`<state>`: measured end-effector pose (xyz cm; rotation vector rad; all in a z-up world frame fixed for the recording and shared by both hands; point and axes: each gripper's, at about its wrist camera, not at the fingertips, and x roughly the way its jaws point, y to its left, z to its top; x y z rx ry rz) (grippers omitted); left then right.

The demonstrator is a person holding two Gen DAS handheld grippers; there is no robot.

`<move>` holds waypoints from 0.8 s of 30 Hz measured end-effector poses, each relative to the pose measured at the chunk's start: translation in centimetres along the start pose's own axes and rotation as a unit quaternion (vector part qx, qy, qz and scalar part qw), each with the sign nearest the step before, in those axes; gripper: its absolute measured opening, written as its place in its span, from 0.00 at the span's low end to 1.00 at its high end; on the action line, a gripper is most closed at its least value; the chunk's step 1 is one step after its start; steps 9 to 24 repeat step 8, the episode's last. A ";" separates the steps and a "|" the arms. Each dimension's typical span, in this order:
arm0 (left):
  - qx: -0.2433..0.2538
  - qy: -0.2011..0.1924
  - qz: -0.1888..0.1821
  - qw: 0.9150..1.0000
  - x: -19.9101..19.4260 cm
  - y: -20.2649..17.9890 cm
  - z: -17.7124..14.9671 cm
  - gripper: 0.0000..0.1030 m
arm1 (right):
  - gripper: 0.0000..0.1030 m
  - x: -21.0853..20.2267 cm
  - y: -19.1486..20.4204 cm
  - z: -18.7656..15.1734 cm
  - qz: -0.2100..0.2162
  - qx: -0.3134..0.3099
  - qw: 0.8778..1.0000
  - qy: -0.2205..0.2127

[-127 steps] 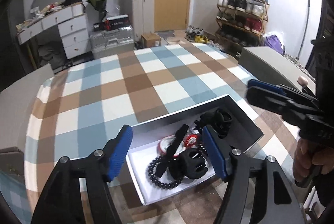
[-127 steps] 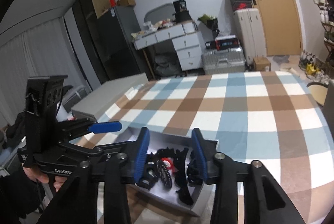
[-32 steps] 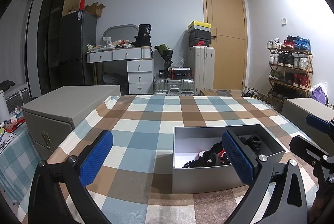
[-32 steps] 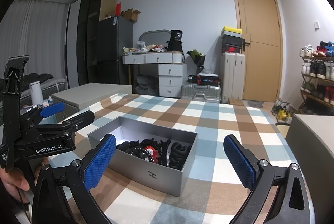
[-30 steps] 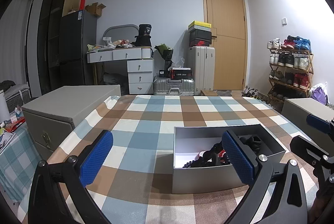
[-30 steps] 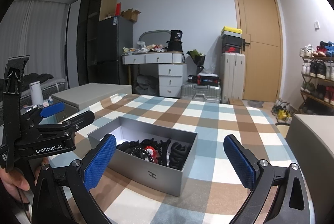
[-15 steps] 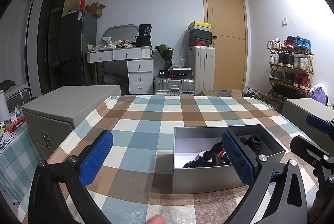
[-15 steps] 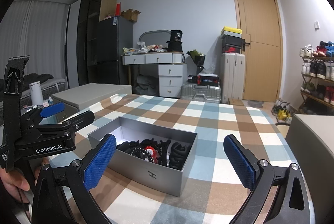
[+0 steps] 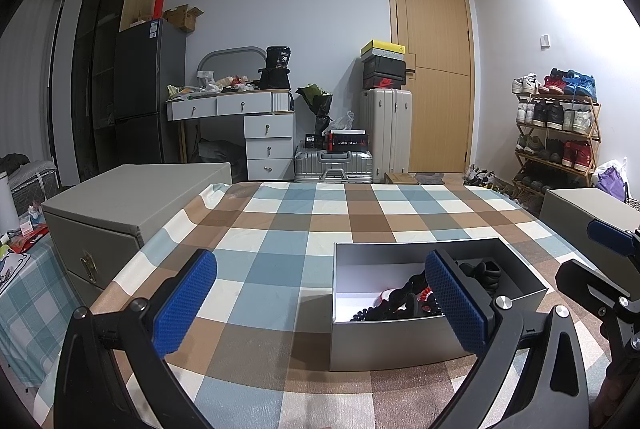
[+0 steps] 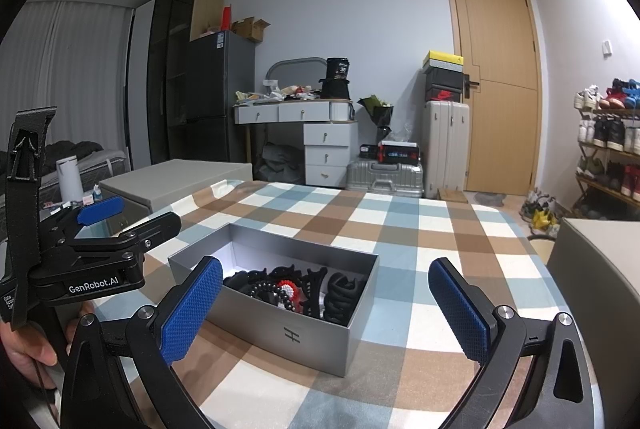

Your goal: Organize jewelry

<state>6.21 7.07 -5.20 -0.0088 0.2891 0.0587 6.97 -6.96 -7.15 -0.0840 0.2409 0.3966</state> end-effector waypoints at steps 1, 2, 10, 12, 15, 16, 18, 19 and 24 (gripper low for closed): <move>0.000 0.000 0.000 1.000 0.0 0.0 0.0 0.99 | 1.00 0.0 0.0 0.0 0.000 0.000 1.000 0.000; 0.000 0.000 -0.001 1.000 0.0 0.0 0.0 0.99 | 1.00 0.0 0.0 0.0 0.000 0.000 1.000 0.000; -0.006 0.003 0.000 1.000 0.1 0.2 0.0 0.99 | 1.00 0.0 0.0 0.0 0.000 0.000 1.000 0.000; -0.006 0.003 0.000 1.000 0.1 0.2 0.0 0.99 | 1.00 0.0 0.0 0.0 0.000 0.000 1.000 0.000; -0.006 0.003 0.000 1.000 0.1 0.2 0.0 0.99 | 1.00 0.0 0.0 0.0 0.000 0.000 1.000 0.000; -0.006 0.003 0.000 1.000 0.1 0.2 0.0 0.99 | 1.00 0.0 0.0 0.0 0.000 0.000 1.000 0.000; -0.006 0.003 0.000 1.000 0.1 0.2 0.0 0.99 | 1.00 0.0 0.0 0.0 0.000 0.000 1.000 0.000; -0.006 0.003 0.000 1.000 0.1 0.2 0.0 0.99 | 1.00 0.0 0.0 0.0 0.000 0.000 1.000 0.000; -0.006 0.003 0.000 1.000 0.1 0.2 0.0 0.99 | 1.00 0.0 0.0 0.0 0.000 0.000 1.000 0.000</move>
